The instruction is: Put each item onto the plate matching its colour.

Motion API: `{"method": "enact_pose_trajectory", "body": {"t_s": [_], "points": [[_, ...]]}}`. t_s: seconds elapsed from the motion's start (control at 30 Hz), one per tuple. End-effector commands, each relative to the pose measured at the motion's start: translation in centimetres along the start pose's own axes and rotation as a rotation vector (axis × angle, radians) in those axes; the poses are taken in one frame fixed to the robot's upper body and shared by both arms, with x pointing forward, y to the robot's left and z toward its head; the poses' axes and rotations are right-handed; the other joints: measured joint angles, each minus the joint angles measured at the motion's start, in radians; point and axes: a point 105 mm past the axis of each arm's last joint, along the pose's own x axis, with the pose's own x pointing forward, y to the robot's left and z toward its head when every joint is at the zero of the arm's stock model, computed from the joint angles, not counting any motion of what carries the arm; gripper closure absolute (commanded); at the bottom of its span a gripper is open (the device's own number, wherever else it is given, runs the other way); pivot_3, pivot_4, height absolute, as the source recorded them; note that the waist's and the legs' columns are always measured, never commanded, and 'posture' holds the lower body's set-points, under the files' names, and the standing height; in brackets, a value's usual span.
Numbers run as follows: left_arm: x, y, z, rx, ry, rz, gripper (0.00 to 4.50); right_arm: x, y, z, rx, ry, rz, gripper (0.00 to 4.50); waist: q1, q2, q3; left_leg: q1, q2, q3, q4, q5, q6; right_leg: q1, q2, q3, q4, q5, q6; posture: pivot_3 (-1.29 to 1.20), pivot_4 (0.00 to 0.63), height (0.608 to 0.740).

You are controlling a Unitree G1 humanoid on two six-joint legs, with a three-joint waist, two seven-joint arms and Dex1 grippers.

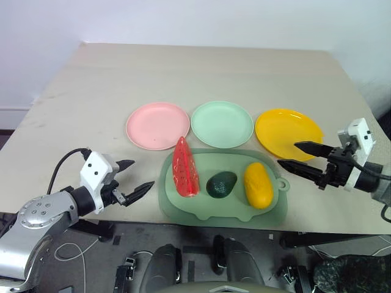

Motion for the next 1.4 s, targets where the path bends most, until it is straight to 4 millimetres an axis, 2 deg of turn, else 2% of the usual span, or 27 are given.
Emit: {"method": "enact_pose_trajectory", "body": {"t_s": [0.03,0.27,0.57,0.87,1.13,1.23,1.27,1.33,1.4], "points": [[0.2,0.3,0.9,0.025,-0.032,-0.011,0.05,-0.2,2.1,0.6,-0.004,0.017,0.006,0.0,0.0,0.0,0.0,0.0,0.0,0.0,0.0,0.0,0.0,0.0,0.0,0.0,0.0,0.0,0.0,0.0,0.15,0.74],[0.4,-0.3,0.6,0.005,-0.026,-0.058,0.05,1.3,3.2,-0.8,0.007,0.13,-0.097,0.0,-0.002,0.0,0.0,0.0,0.0,0.0,0.0,0.0,0.0,-0.001,0.0,0.0,0.0,0.0,0.0,0.0,0.15,0.74],[0.5,-0.2,0.4,-0.004,-0.034,-0.043,0.05,2.7,3.9,-1.7,0.11,0.187,-0.093,0.0,-0.002,0.0,0.0,-0.001,0.0,0.0,0.0,0.0,0.0,-0.001,0.0,0.0,-0.001,0.0,0.0,0.0,0.15,0.74],[0.5,-0.2,0.6,-0.004,-0.053,-0.012,0.05,5.0,2.8,-3.7,0.137,0.286,-0.152,0.0,-0.002,0.0,0.0,-0.001,0.0,0.0,0.0,0.0,0.0,-0.001,0.0,0.0,-0.001,0.0,0.0,0.0,0.15,0.74],[0.3,-0.1,0.7,-0.001,-0.058,0.013,0.05,6.0,2.4,-4.9,0.066,0.344,-0.177,0.0,-0.001,0.0,0.0,-0.001,0.0,0.0,0.0,0.0,0.0,-0.001,0.0,0.0,-0.001,0.0,0.0,0.0,0.15,0.74],[0.2,0.1,0.8,0.001,-0.059,0.02,0.0,5.9,2.3,-4.5,0.042,0.329,-0.17,0.54,-0.002,0.0,0.0,-0.001,0.0,0.0,0.0,0.0,0.0,-0.001,0.0,0.0,-0.001,0.0,0.0,0.0,0.15,0.74],[0.1,0.2,0.8,0.002,-0.059,0.022,0.0,5.9,2.4,-4.3,0.036,0.319,-0.157,0.94,-0.002,0.0,0.0,-0.001,0.0,0.0,0.0,0.0,0.0,-0.001,0.0,0.0,-0.001,0.0,0.0,0.0,0.15,0.74],[0.0,0.3,0.9,0.004,-0.061,0.028,0.0,5.5,1.9,-2.7,-0.003,0.264,-0.15,1.38,-0.002,0.0,0.0,-0.001,0.0,0.0,0.0,0.0,0.0,-0.002,0.0,0.0,-0.001,0.0,0.0,0.0,0.15,0.74],[-0.1,0.4,1.3,-0.002,-0.081,0.041,0.0,5.2,0.8,-0.3,-0.03,0.186,-0.169,1.38,-0.002,0.0,0.0,-0.002,0.0,0.0,0.0,0.0,0.0,-0.002,0.0,0.0,-0.001,0.0,0.0,0.0,0.15,0.74]]}}
